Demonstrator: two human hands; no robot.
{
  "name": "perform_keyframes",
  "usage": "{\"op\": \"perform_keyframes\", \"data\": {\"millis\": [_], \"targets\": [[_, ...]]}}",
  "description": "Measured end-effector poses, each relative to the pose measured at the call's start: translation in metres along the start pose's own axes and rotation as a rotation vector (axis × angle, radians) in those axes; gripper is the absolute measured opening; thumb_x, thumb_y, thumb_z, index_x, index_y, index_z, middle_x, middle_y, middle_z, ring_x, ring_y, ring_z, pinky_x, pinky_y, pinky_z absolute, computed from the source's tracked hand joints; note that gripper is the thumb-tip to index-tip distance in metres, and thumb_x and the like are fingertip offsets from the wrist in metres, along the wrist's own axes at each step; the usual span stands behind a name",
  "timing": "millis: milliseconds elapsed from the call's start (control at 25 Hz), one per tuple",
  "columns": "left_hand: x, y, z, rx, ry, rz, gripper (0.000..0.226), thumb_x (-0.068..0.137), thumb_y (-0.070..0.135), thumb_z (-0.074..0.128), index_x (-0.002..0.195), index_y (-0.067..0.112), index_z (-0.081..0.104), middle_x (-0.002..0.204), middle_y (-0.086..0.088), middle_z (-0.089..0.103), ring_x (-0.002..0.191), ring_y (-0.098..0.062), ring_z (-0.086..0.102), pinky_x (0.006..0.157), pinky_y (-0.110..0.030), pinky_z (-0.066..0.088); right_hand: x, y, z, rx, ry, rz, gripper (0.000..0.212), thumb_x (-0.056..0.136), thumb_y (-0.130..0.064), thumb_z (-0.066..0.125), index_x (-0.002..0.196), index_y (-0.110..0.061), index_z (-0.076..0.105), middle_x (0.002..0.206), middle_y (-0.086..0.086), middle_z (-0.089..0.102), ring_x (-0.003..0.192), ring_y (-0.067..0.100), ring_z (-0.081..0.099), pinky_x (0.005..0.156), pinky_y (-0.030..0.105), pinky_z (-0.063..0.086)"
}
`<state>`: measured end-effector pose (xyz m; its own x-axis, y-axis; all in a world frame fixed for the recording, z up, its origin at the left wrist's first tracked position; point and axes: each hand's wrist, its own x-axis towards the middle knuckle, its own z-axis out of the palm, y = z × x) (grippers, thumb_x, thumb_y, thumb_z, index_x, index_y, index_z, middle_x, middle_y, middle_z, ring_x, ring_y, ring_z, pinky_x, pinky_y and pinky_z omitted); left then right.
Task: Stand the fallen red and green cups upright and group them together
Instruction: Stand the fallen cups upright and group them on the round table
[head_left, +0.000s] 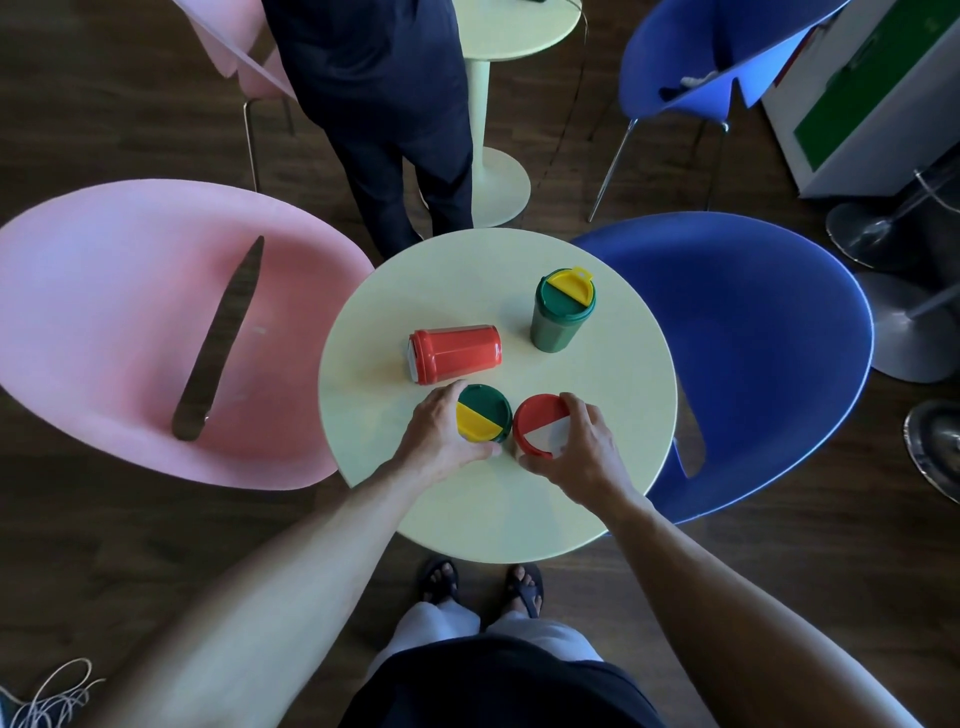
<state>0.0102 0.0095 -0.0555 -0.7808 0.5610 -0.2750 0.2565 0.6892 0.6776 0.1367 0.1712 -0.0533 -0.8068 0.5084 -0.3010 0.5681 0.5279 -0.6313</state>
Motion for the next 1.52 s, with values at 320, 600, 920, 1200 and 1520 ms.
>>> {"op": "perform_keyframes", "data": {"millis": [320, 600, 920, 1200, 1520], "targets": [[0.001, -0.009, -0.005, -0.039, 0.009, 0.056, 0.091, 0.068, 0.057, 0.075, 0.142, 0.021, 0.037, 0.144, -0.001, 0.045, 0.132, -0.018, 0.042, 0.106, -0.027, 0.034, 0.000, -0.005, -0.004, 0.061, -0.014, 0.048, 0.098, 0.070, -0.064, 0.070, 0.146, -0.021, 0.026, 0.145, 0.007, 0.036, 0.127, 0.025, 0.042, 0.100, 0.038, 0.042], [0.032, -0.027, -0.032, -0.021, 0.060, -0.038, 0.062, 0.089, 0.055, 0.050, 0.137, 0.016, 0.044, 0.134, -0.010, 0.054, 0.123, -0.027, 0.050, 0.101, -0.038, 0.041, 0.048, -0.024, -0.024, 0.031, 0.160, 0.082, 0.068, 0.089, -0.052, 0.055, 0.143, -0.016, 0.036, 0.145, 0.014, 0.039, 0.131, 0.029, 0.041, 0.103, 0.042, 0.037], [0.092, -0.040, -0.056, 0.207, 0.048, -0.199, 0.065, 0.084, 0.036, 0.066, 0.139, 0.014, 0.039, 0.136, -0.016, 0.045, 0.126, -0.032, 0.044, 0.102, -0.039, 0.036, 0.151, -0.031, -0.065, -0.074, 0.214, 0.074, 0.070, 0.085, -0.042, 0.062, 0.144, -0.018, 0.033, 0.144, 0.013, 0.035, 0.129, 0.035, 0.039, 0.103, 0.043, 0.035], [0.116, -0.062, -0.044, 0.256, -0.090, -0.248, 0.106, 0.068, 0.042, 0.080, 0.150, 0.018, 0.017, 0.152, -0.012, 0.028, 0.137, -0.032, 0.032, 0.109, -0.045, 0.032, 0.206, -0.035, -0.057, -0.211, -0.027, 0.144, 0.099, 0.066, -0.066, 0.071, 0.146, -0.032, 0.024, 0.149, 0.008, 0.027, 0.129, 0.038, 0.037, 0.099, 0.052, 0.044], [0.132, -0.060, -0.037, 0.140, -0.096, -0.212, 0.116, 0.063, 0.040, 0.085, 0.151, 0.016, 0.015, 0.146, -0.016, 0.035, 0.134, -0.030, 0.036, 0.106, -0.038, 0.032, 0.196, -0.042, -0.059, -0.200, -0.012, 0.120, 0.081, 0.068, -0.047, 0.078, 0.136, -0.026, 0.040, 0.129, 0.009, 0.039, 0.113, 0.031, 0.048, 0.087, 0.044, 0.052]]}}
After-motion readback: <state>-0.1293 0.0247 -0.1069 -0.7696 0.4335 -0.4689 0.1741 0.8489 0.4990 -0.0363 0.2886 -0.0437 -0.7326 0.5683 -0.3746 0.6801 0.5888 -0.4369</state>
